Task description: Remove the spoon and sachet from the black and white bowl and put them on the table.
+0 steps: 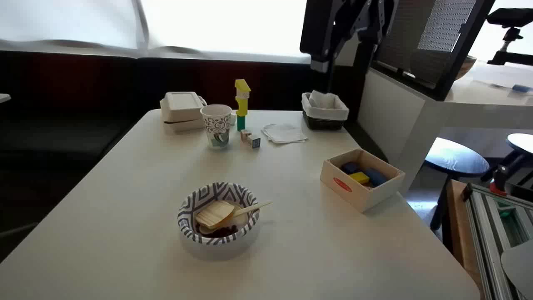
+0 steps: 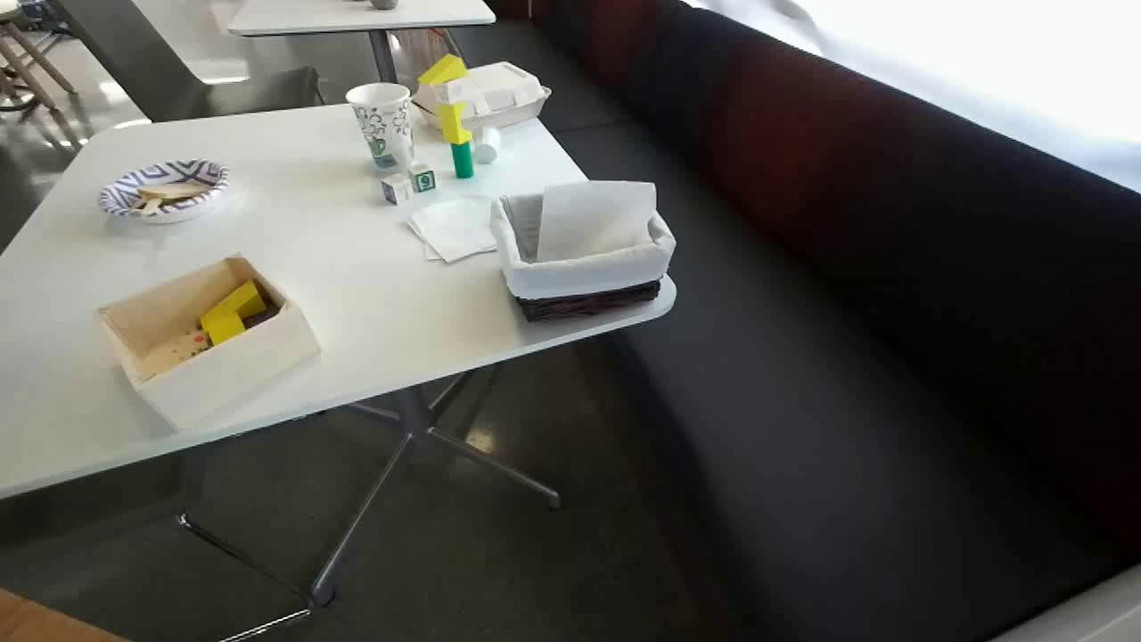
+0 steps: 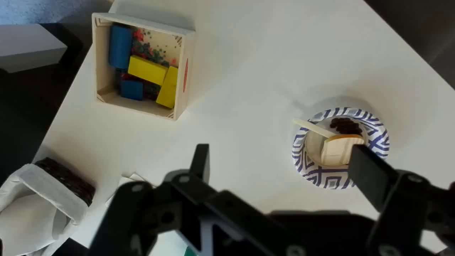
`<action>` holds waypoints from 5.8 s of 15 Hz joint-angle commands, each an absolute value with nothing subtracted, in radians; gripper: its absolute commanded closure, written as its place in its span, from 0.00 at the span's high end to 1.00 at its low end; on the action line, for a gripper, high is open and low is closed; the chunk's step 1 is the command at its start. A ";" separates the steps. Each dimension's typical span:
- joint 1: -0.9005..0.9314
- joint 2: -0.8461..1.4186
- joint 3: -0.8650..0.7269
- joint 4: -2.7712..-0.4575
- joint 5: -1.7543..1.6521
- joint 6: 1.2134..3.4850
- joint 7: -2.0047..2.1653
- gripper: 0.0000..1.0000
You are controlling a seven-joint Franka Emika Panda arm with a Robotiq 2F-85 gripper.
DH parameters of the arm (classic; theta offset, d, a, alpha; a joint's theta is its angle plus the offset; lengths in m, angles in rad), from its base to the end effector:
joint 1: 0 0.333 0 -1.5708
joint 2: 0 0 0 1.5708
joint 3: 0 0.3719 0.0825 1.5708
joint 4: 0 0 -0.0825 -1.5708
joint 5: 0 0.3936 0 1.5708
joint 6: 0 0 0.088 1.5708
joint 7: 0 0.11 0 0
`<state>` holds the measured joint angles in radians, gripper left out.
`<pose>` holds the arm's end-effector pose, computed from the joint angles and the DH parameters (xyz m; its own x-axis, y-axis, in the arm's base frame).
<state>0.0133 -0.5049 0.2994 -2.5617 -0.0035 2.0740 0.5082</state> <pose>0.3519 0.1205 0.4706 0.9725 -0.2226 0.0691 -0.2299 -0.9647 0.1283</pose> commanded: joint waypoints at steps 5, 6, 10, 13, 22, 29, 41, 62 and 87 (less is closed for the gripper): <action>0.031 -0.502 0.283 -2.560 -0.013 2.072 0.515 1.00; 0.031 -0.502 0.283 -2.560 -0.013 2.072 0.515 1.00; 0.041 -0.432 0.241 -2.536 -0.012 2.145 0.392 1.00; 0.069 -0.352 0.177 -2.511 0.035 2.190 0.231 1.00; 0.183 -0.107 0.160 -2.413 0.093 2.199 -0.162 1.00; 0.176 -0.132 0.155 -2.428 0.086 2.191 -0.134 1.00; 0.149 0.091 0.138 -2.389 0.168 2.472 -0.613 1.00; 0.109 0.302 0.160 -2.349 -0.127 2.845 -0.659 1.00; 0.121 0.398 0.180 -2.338 -0.291 2.833 -0.696 1.00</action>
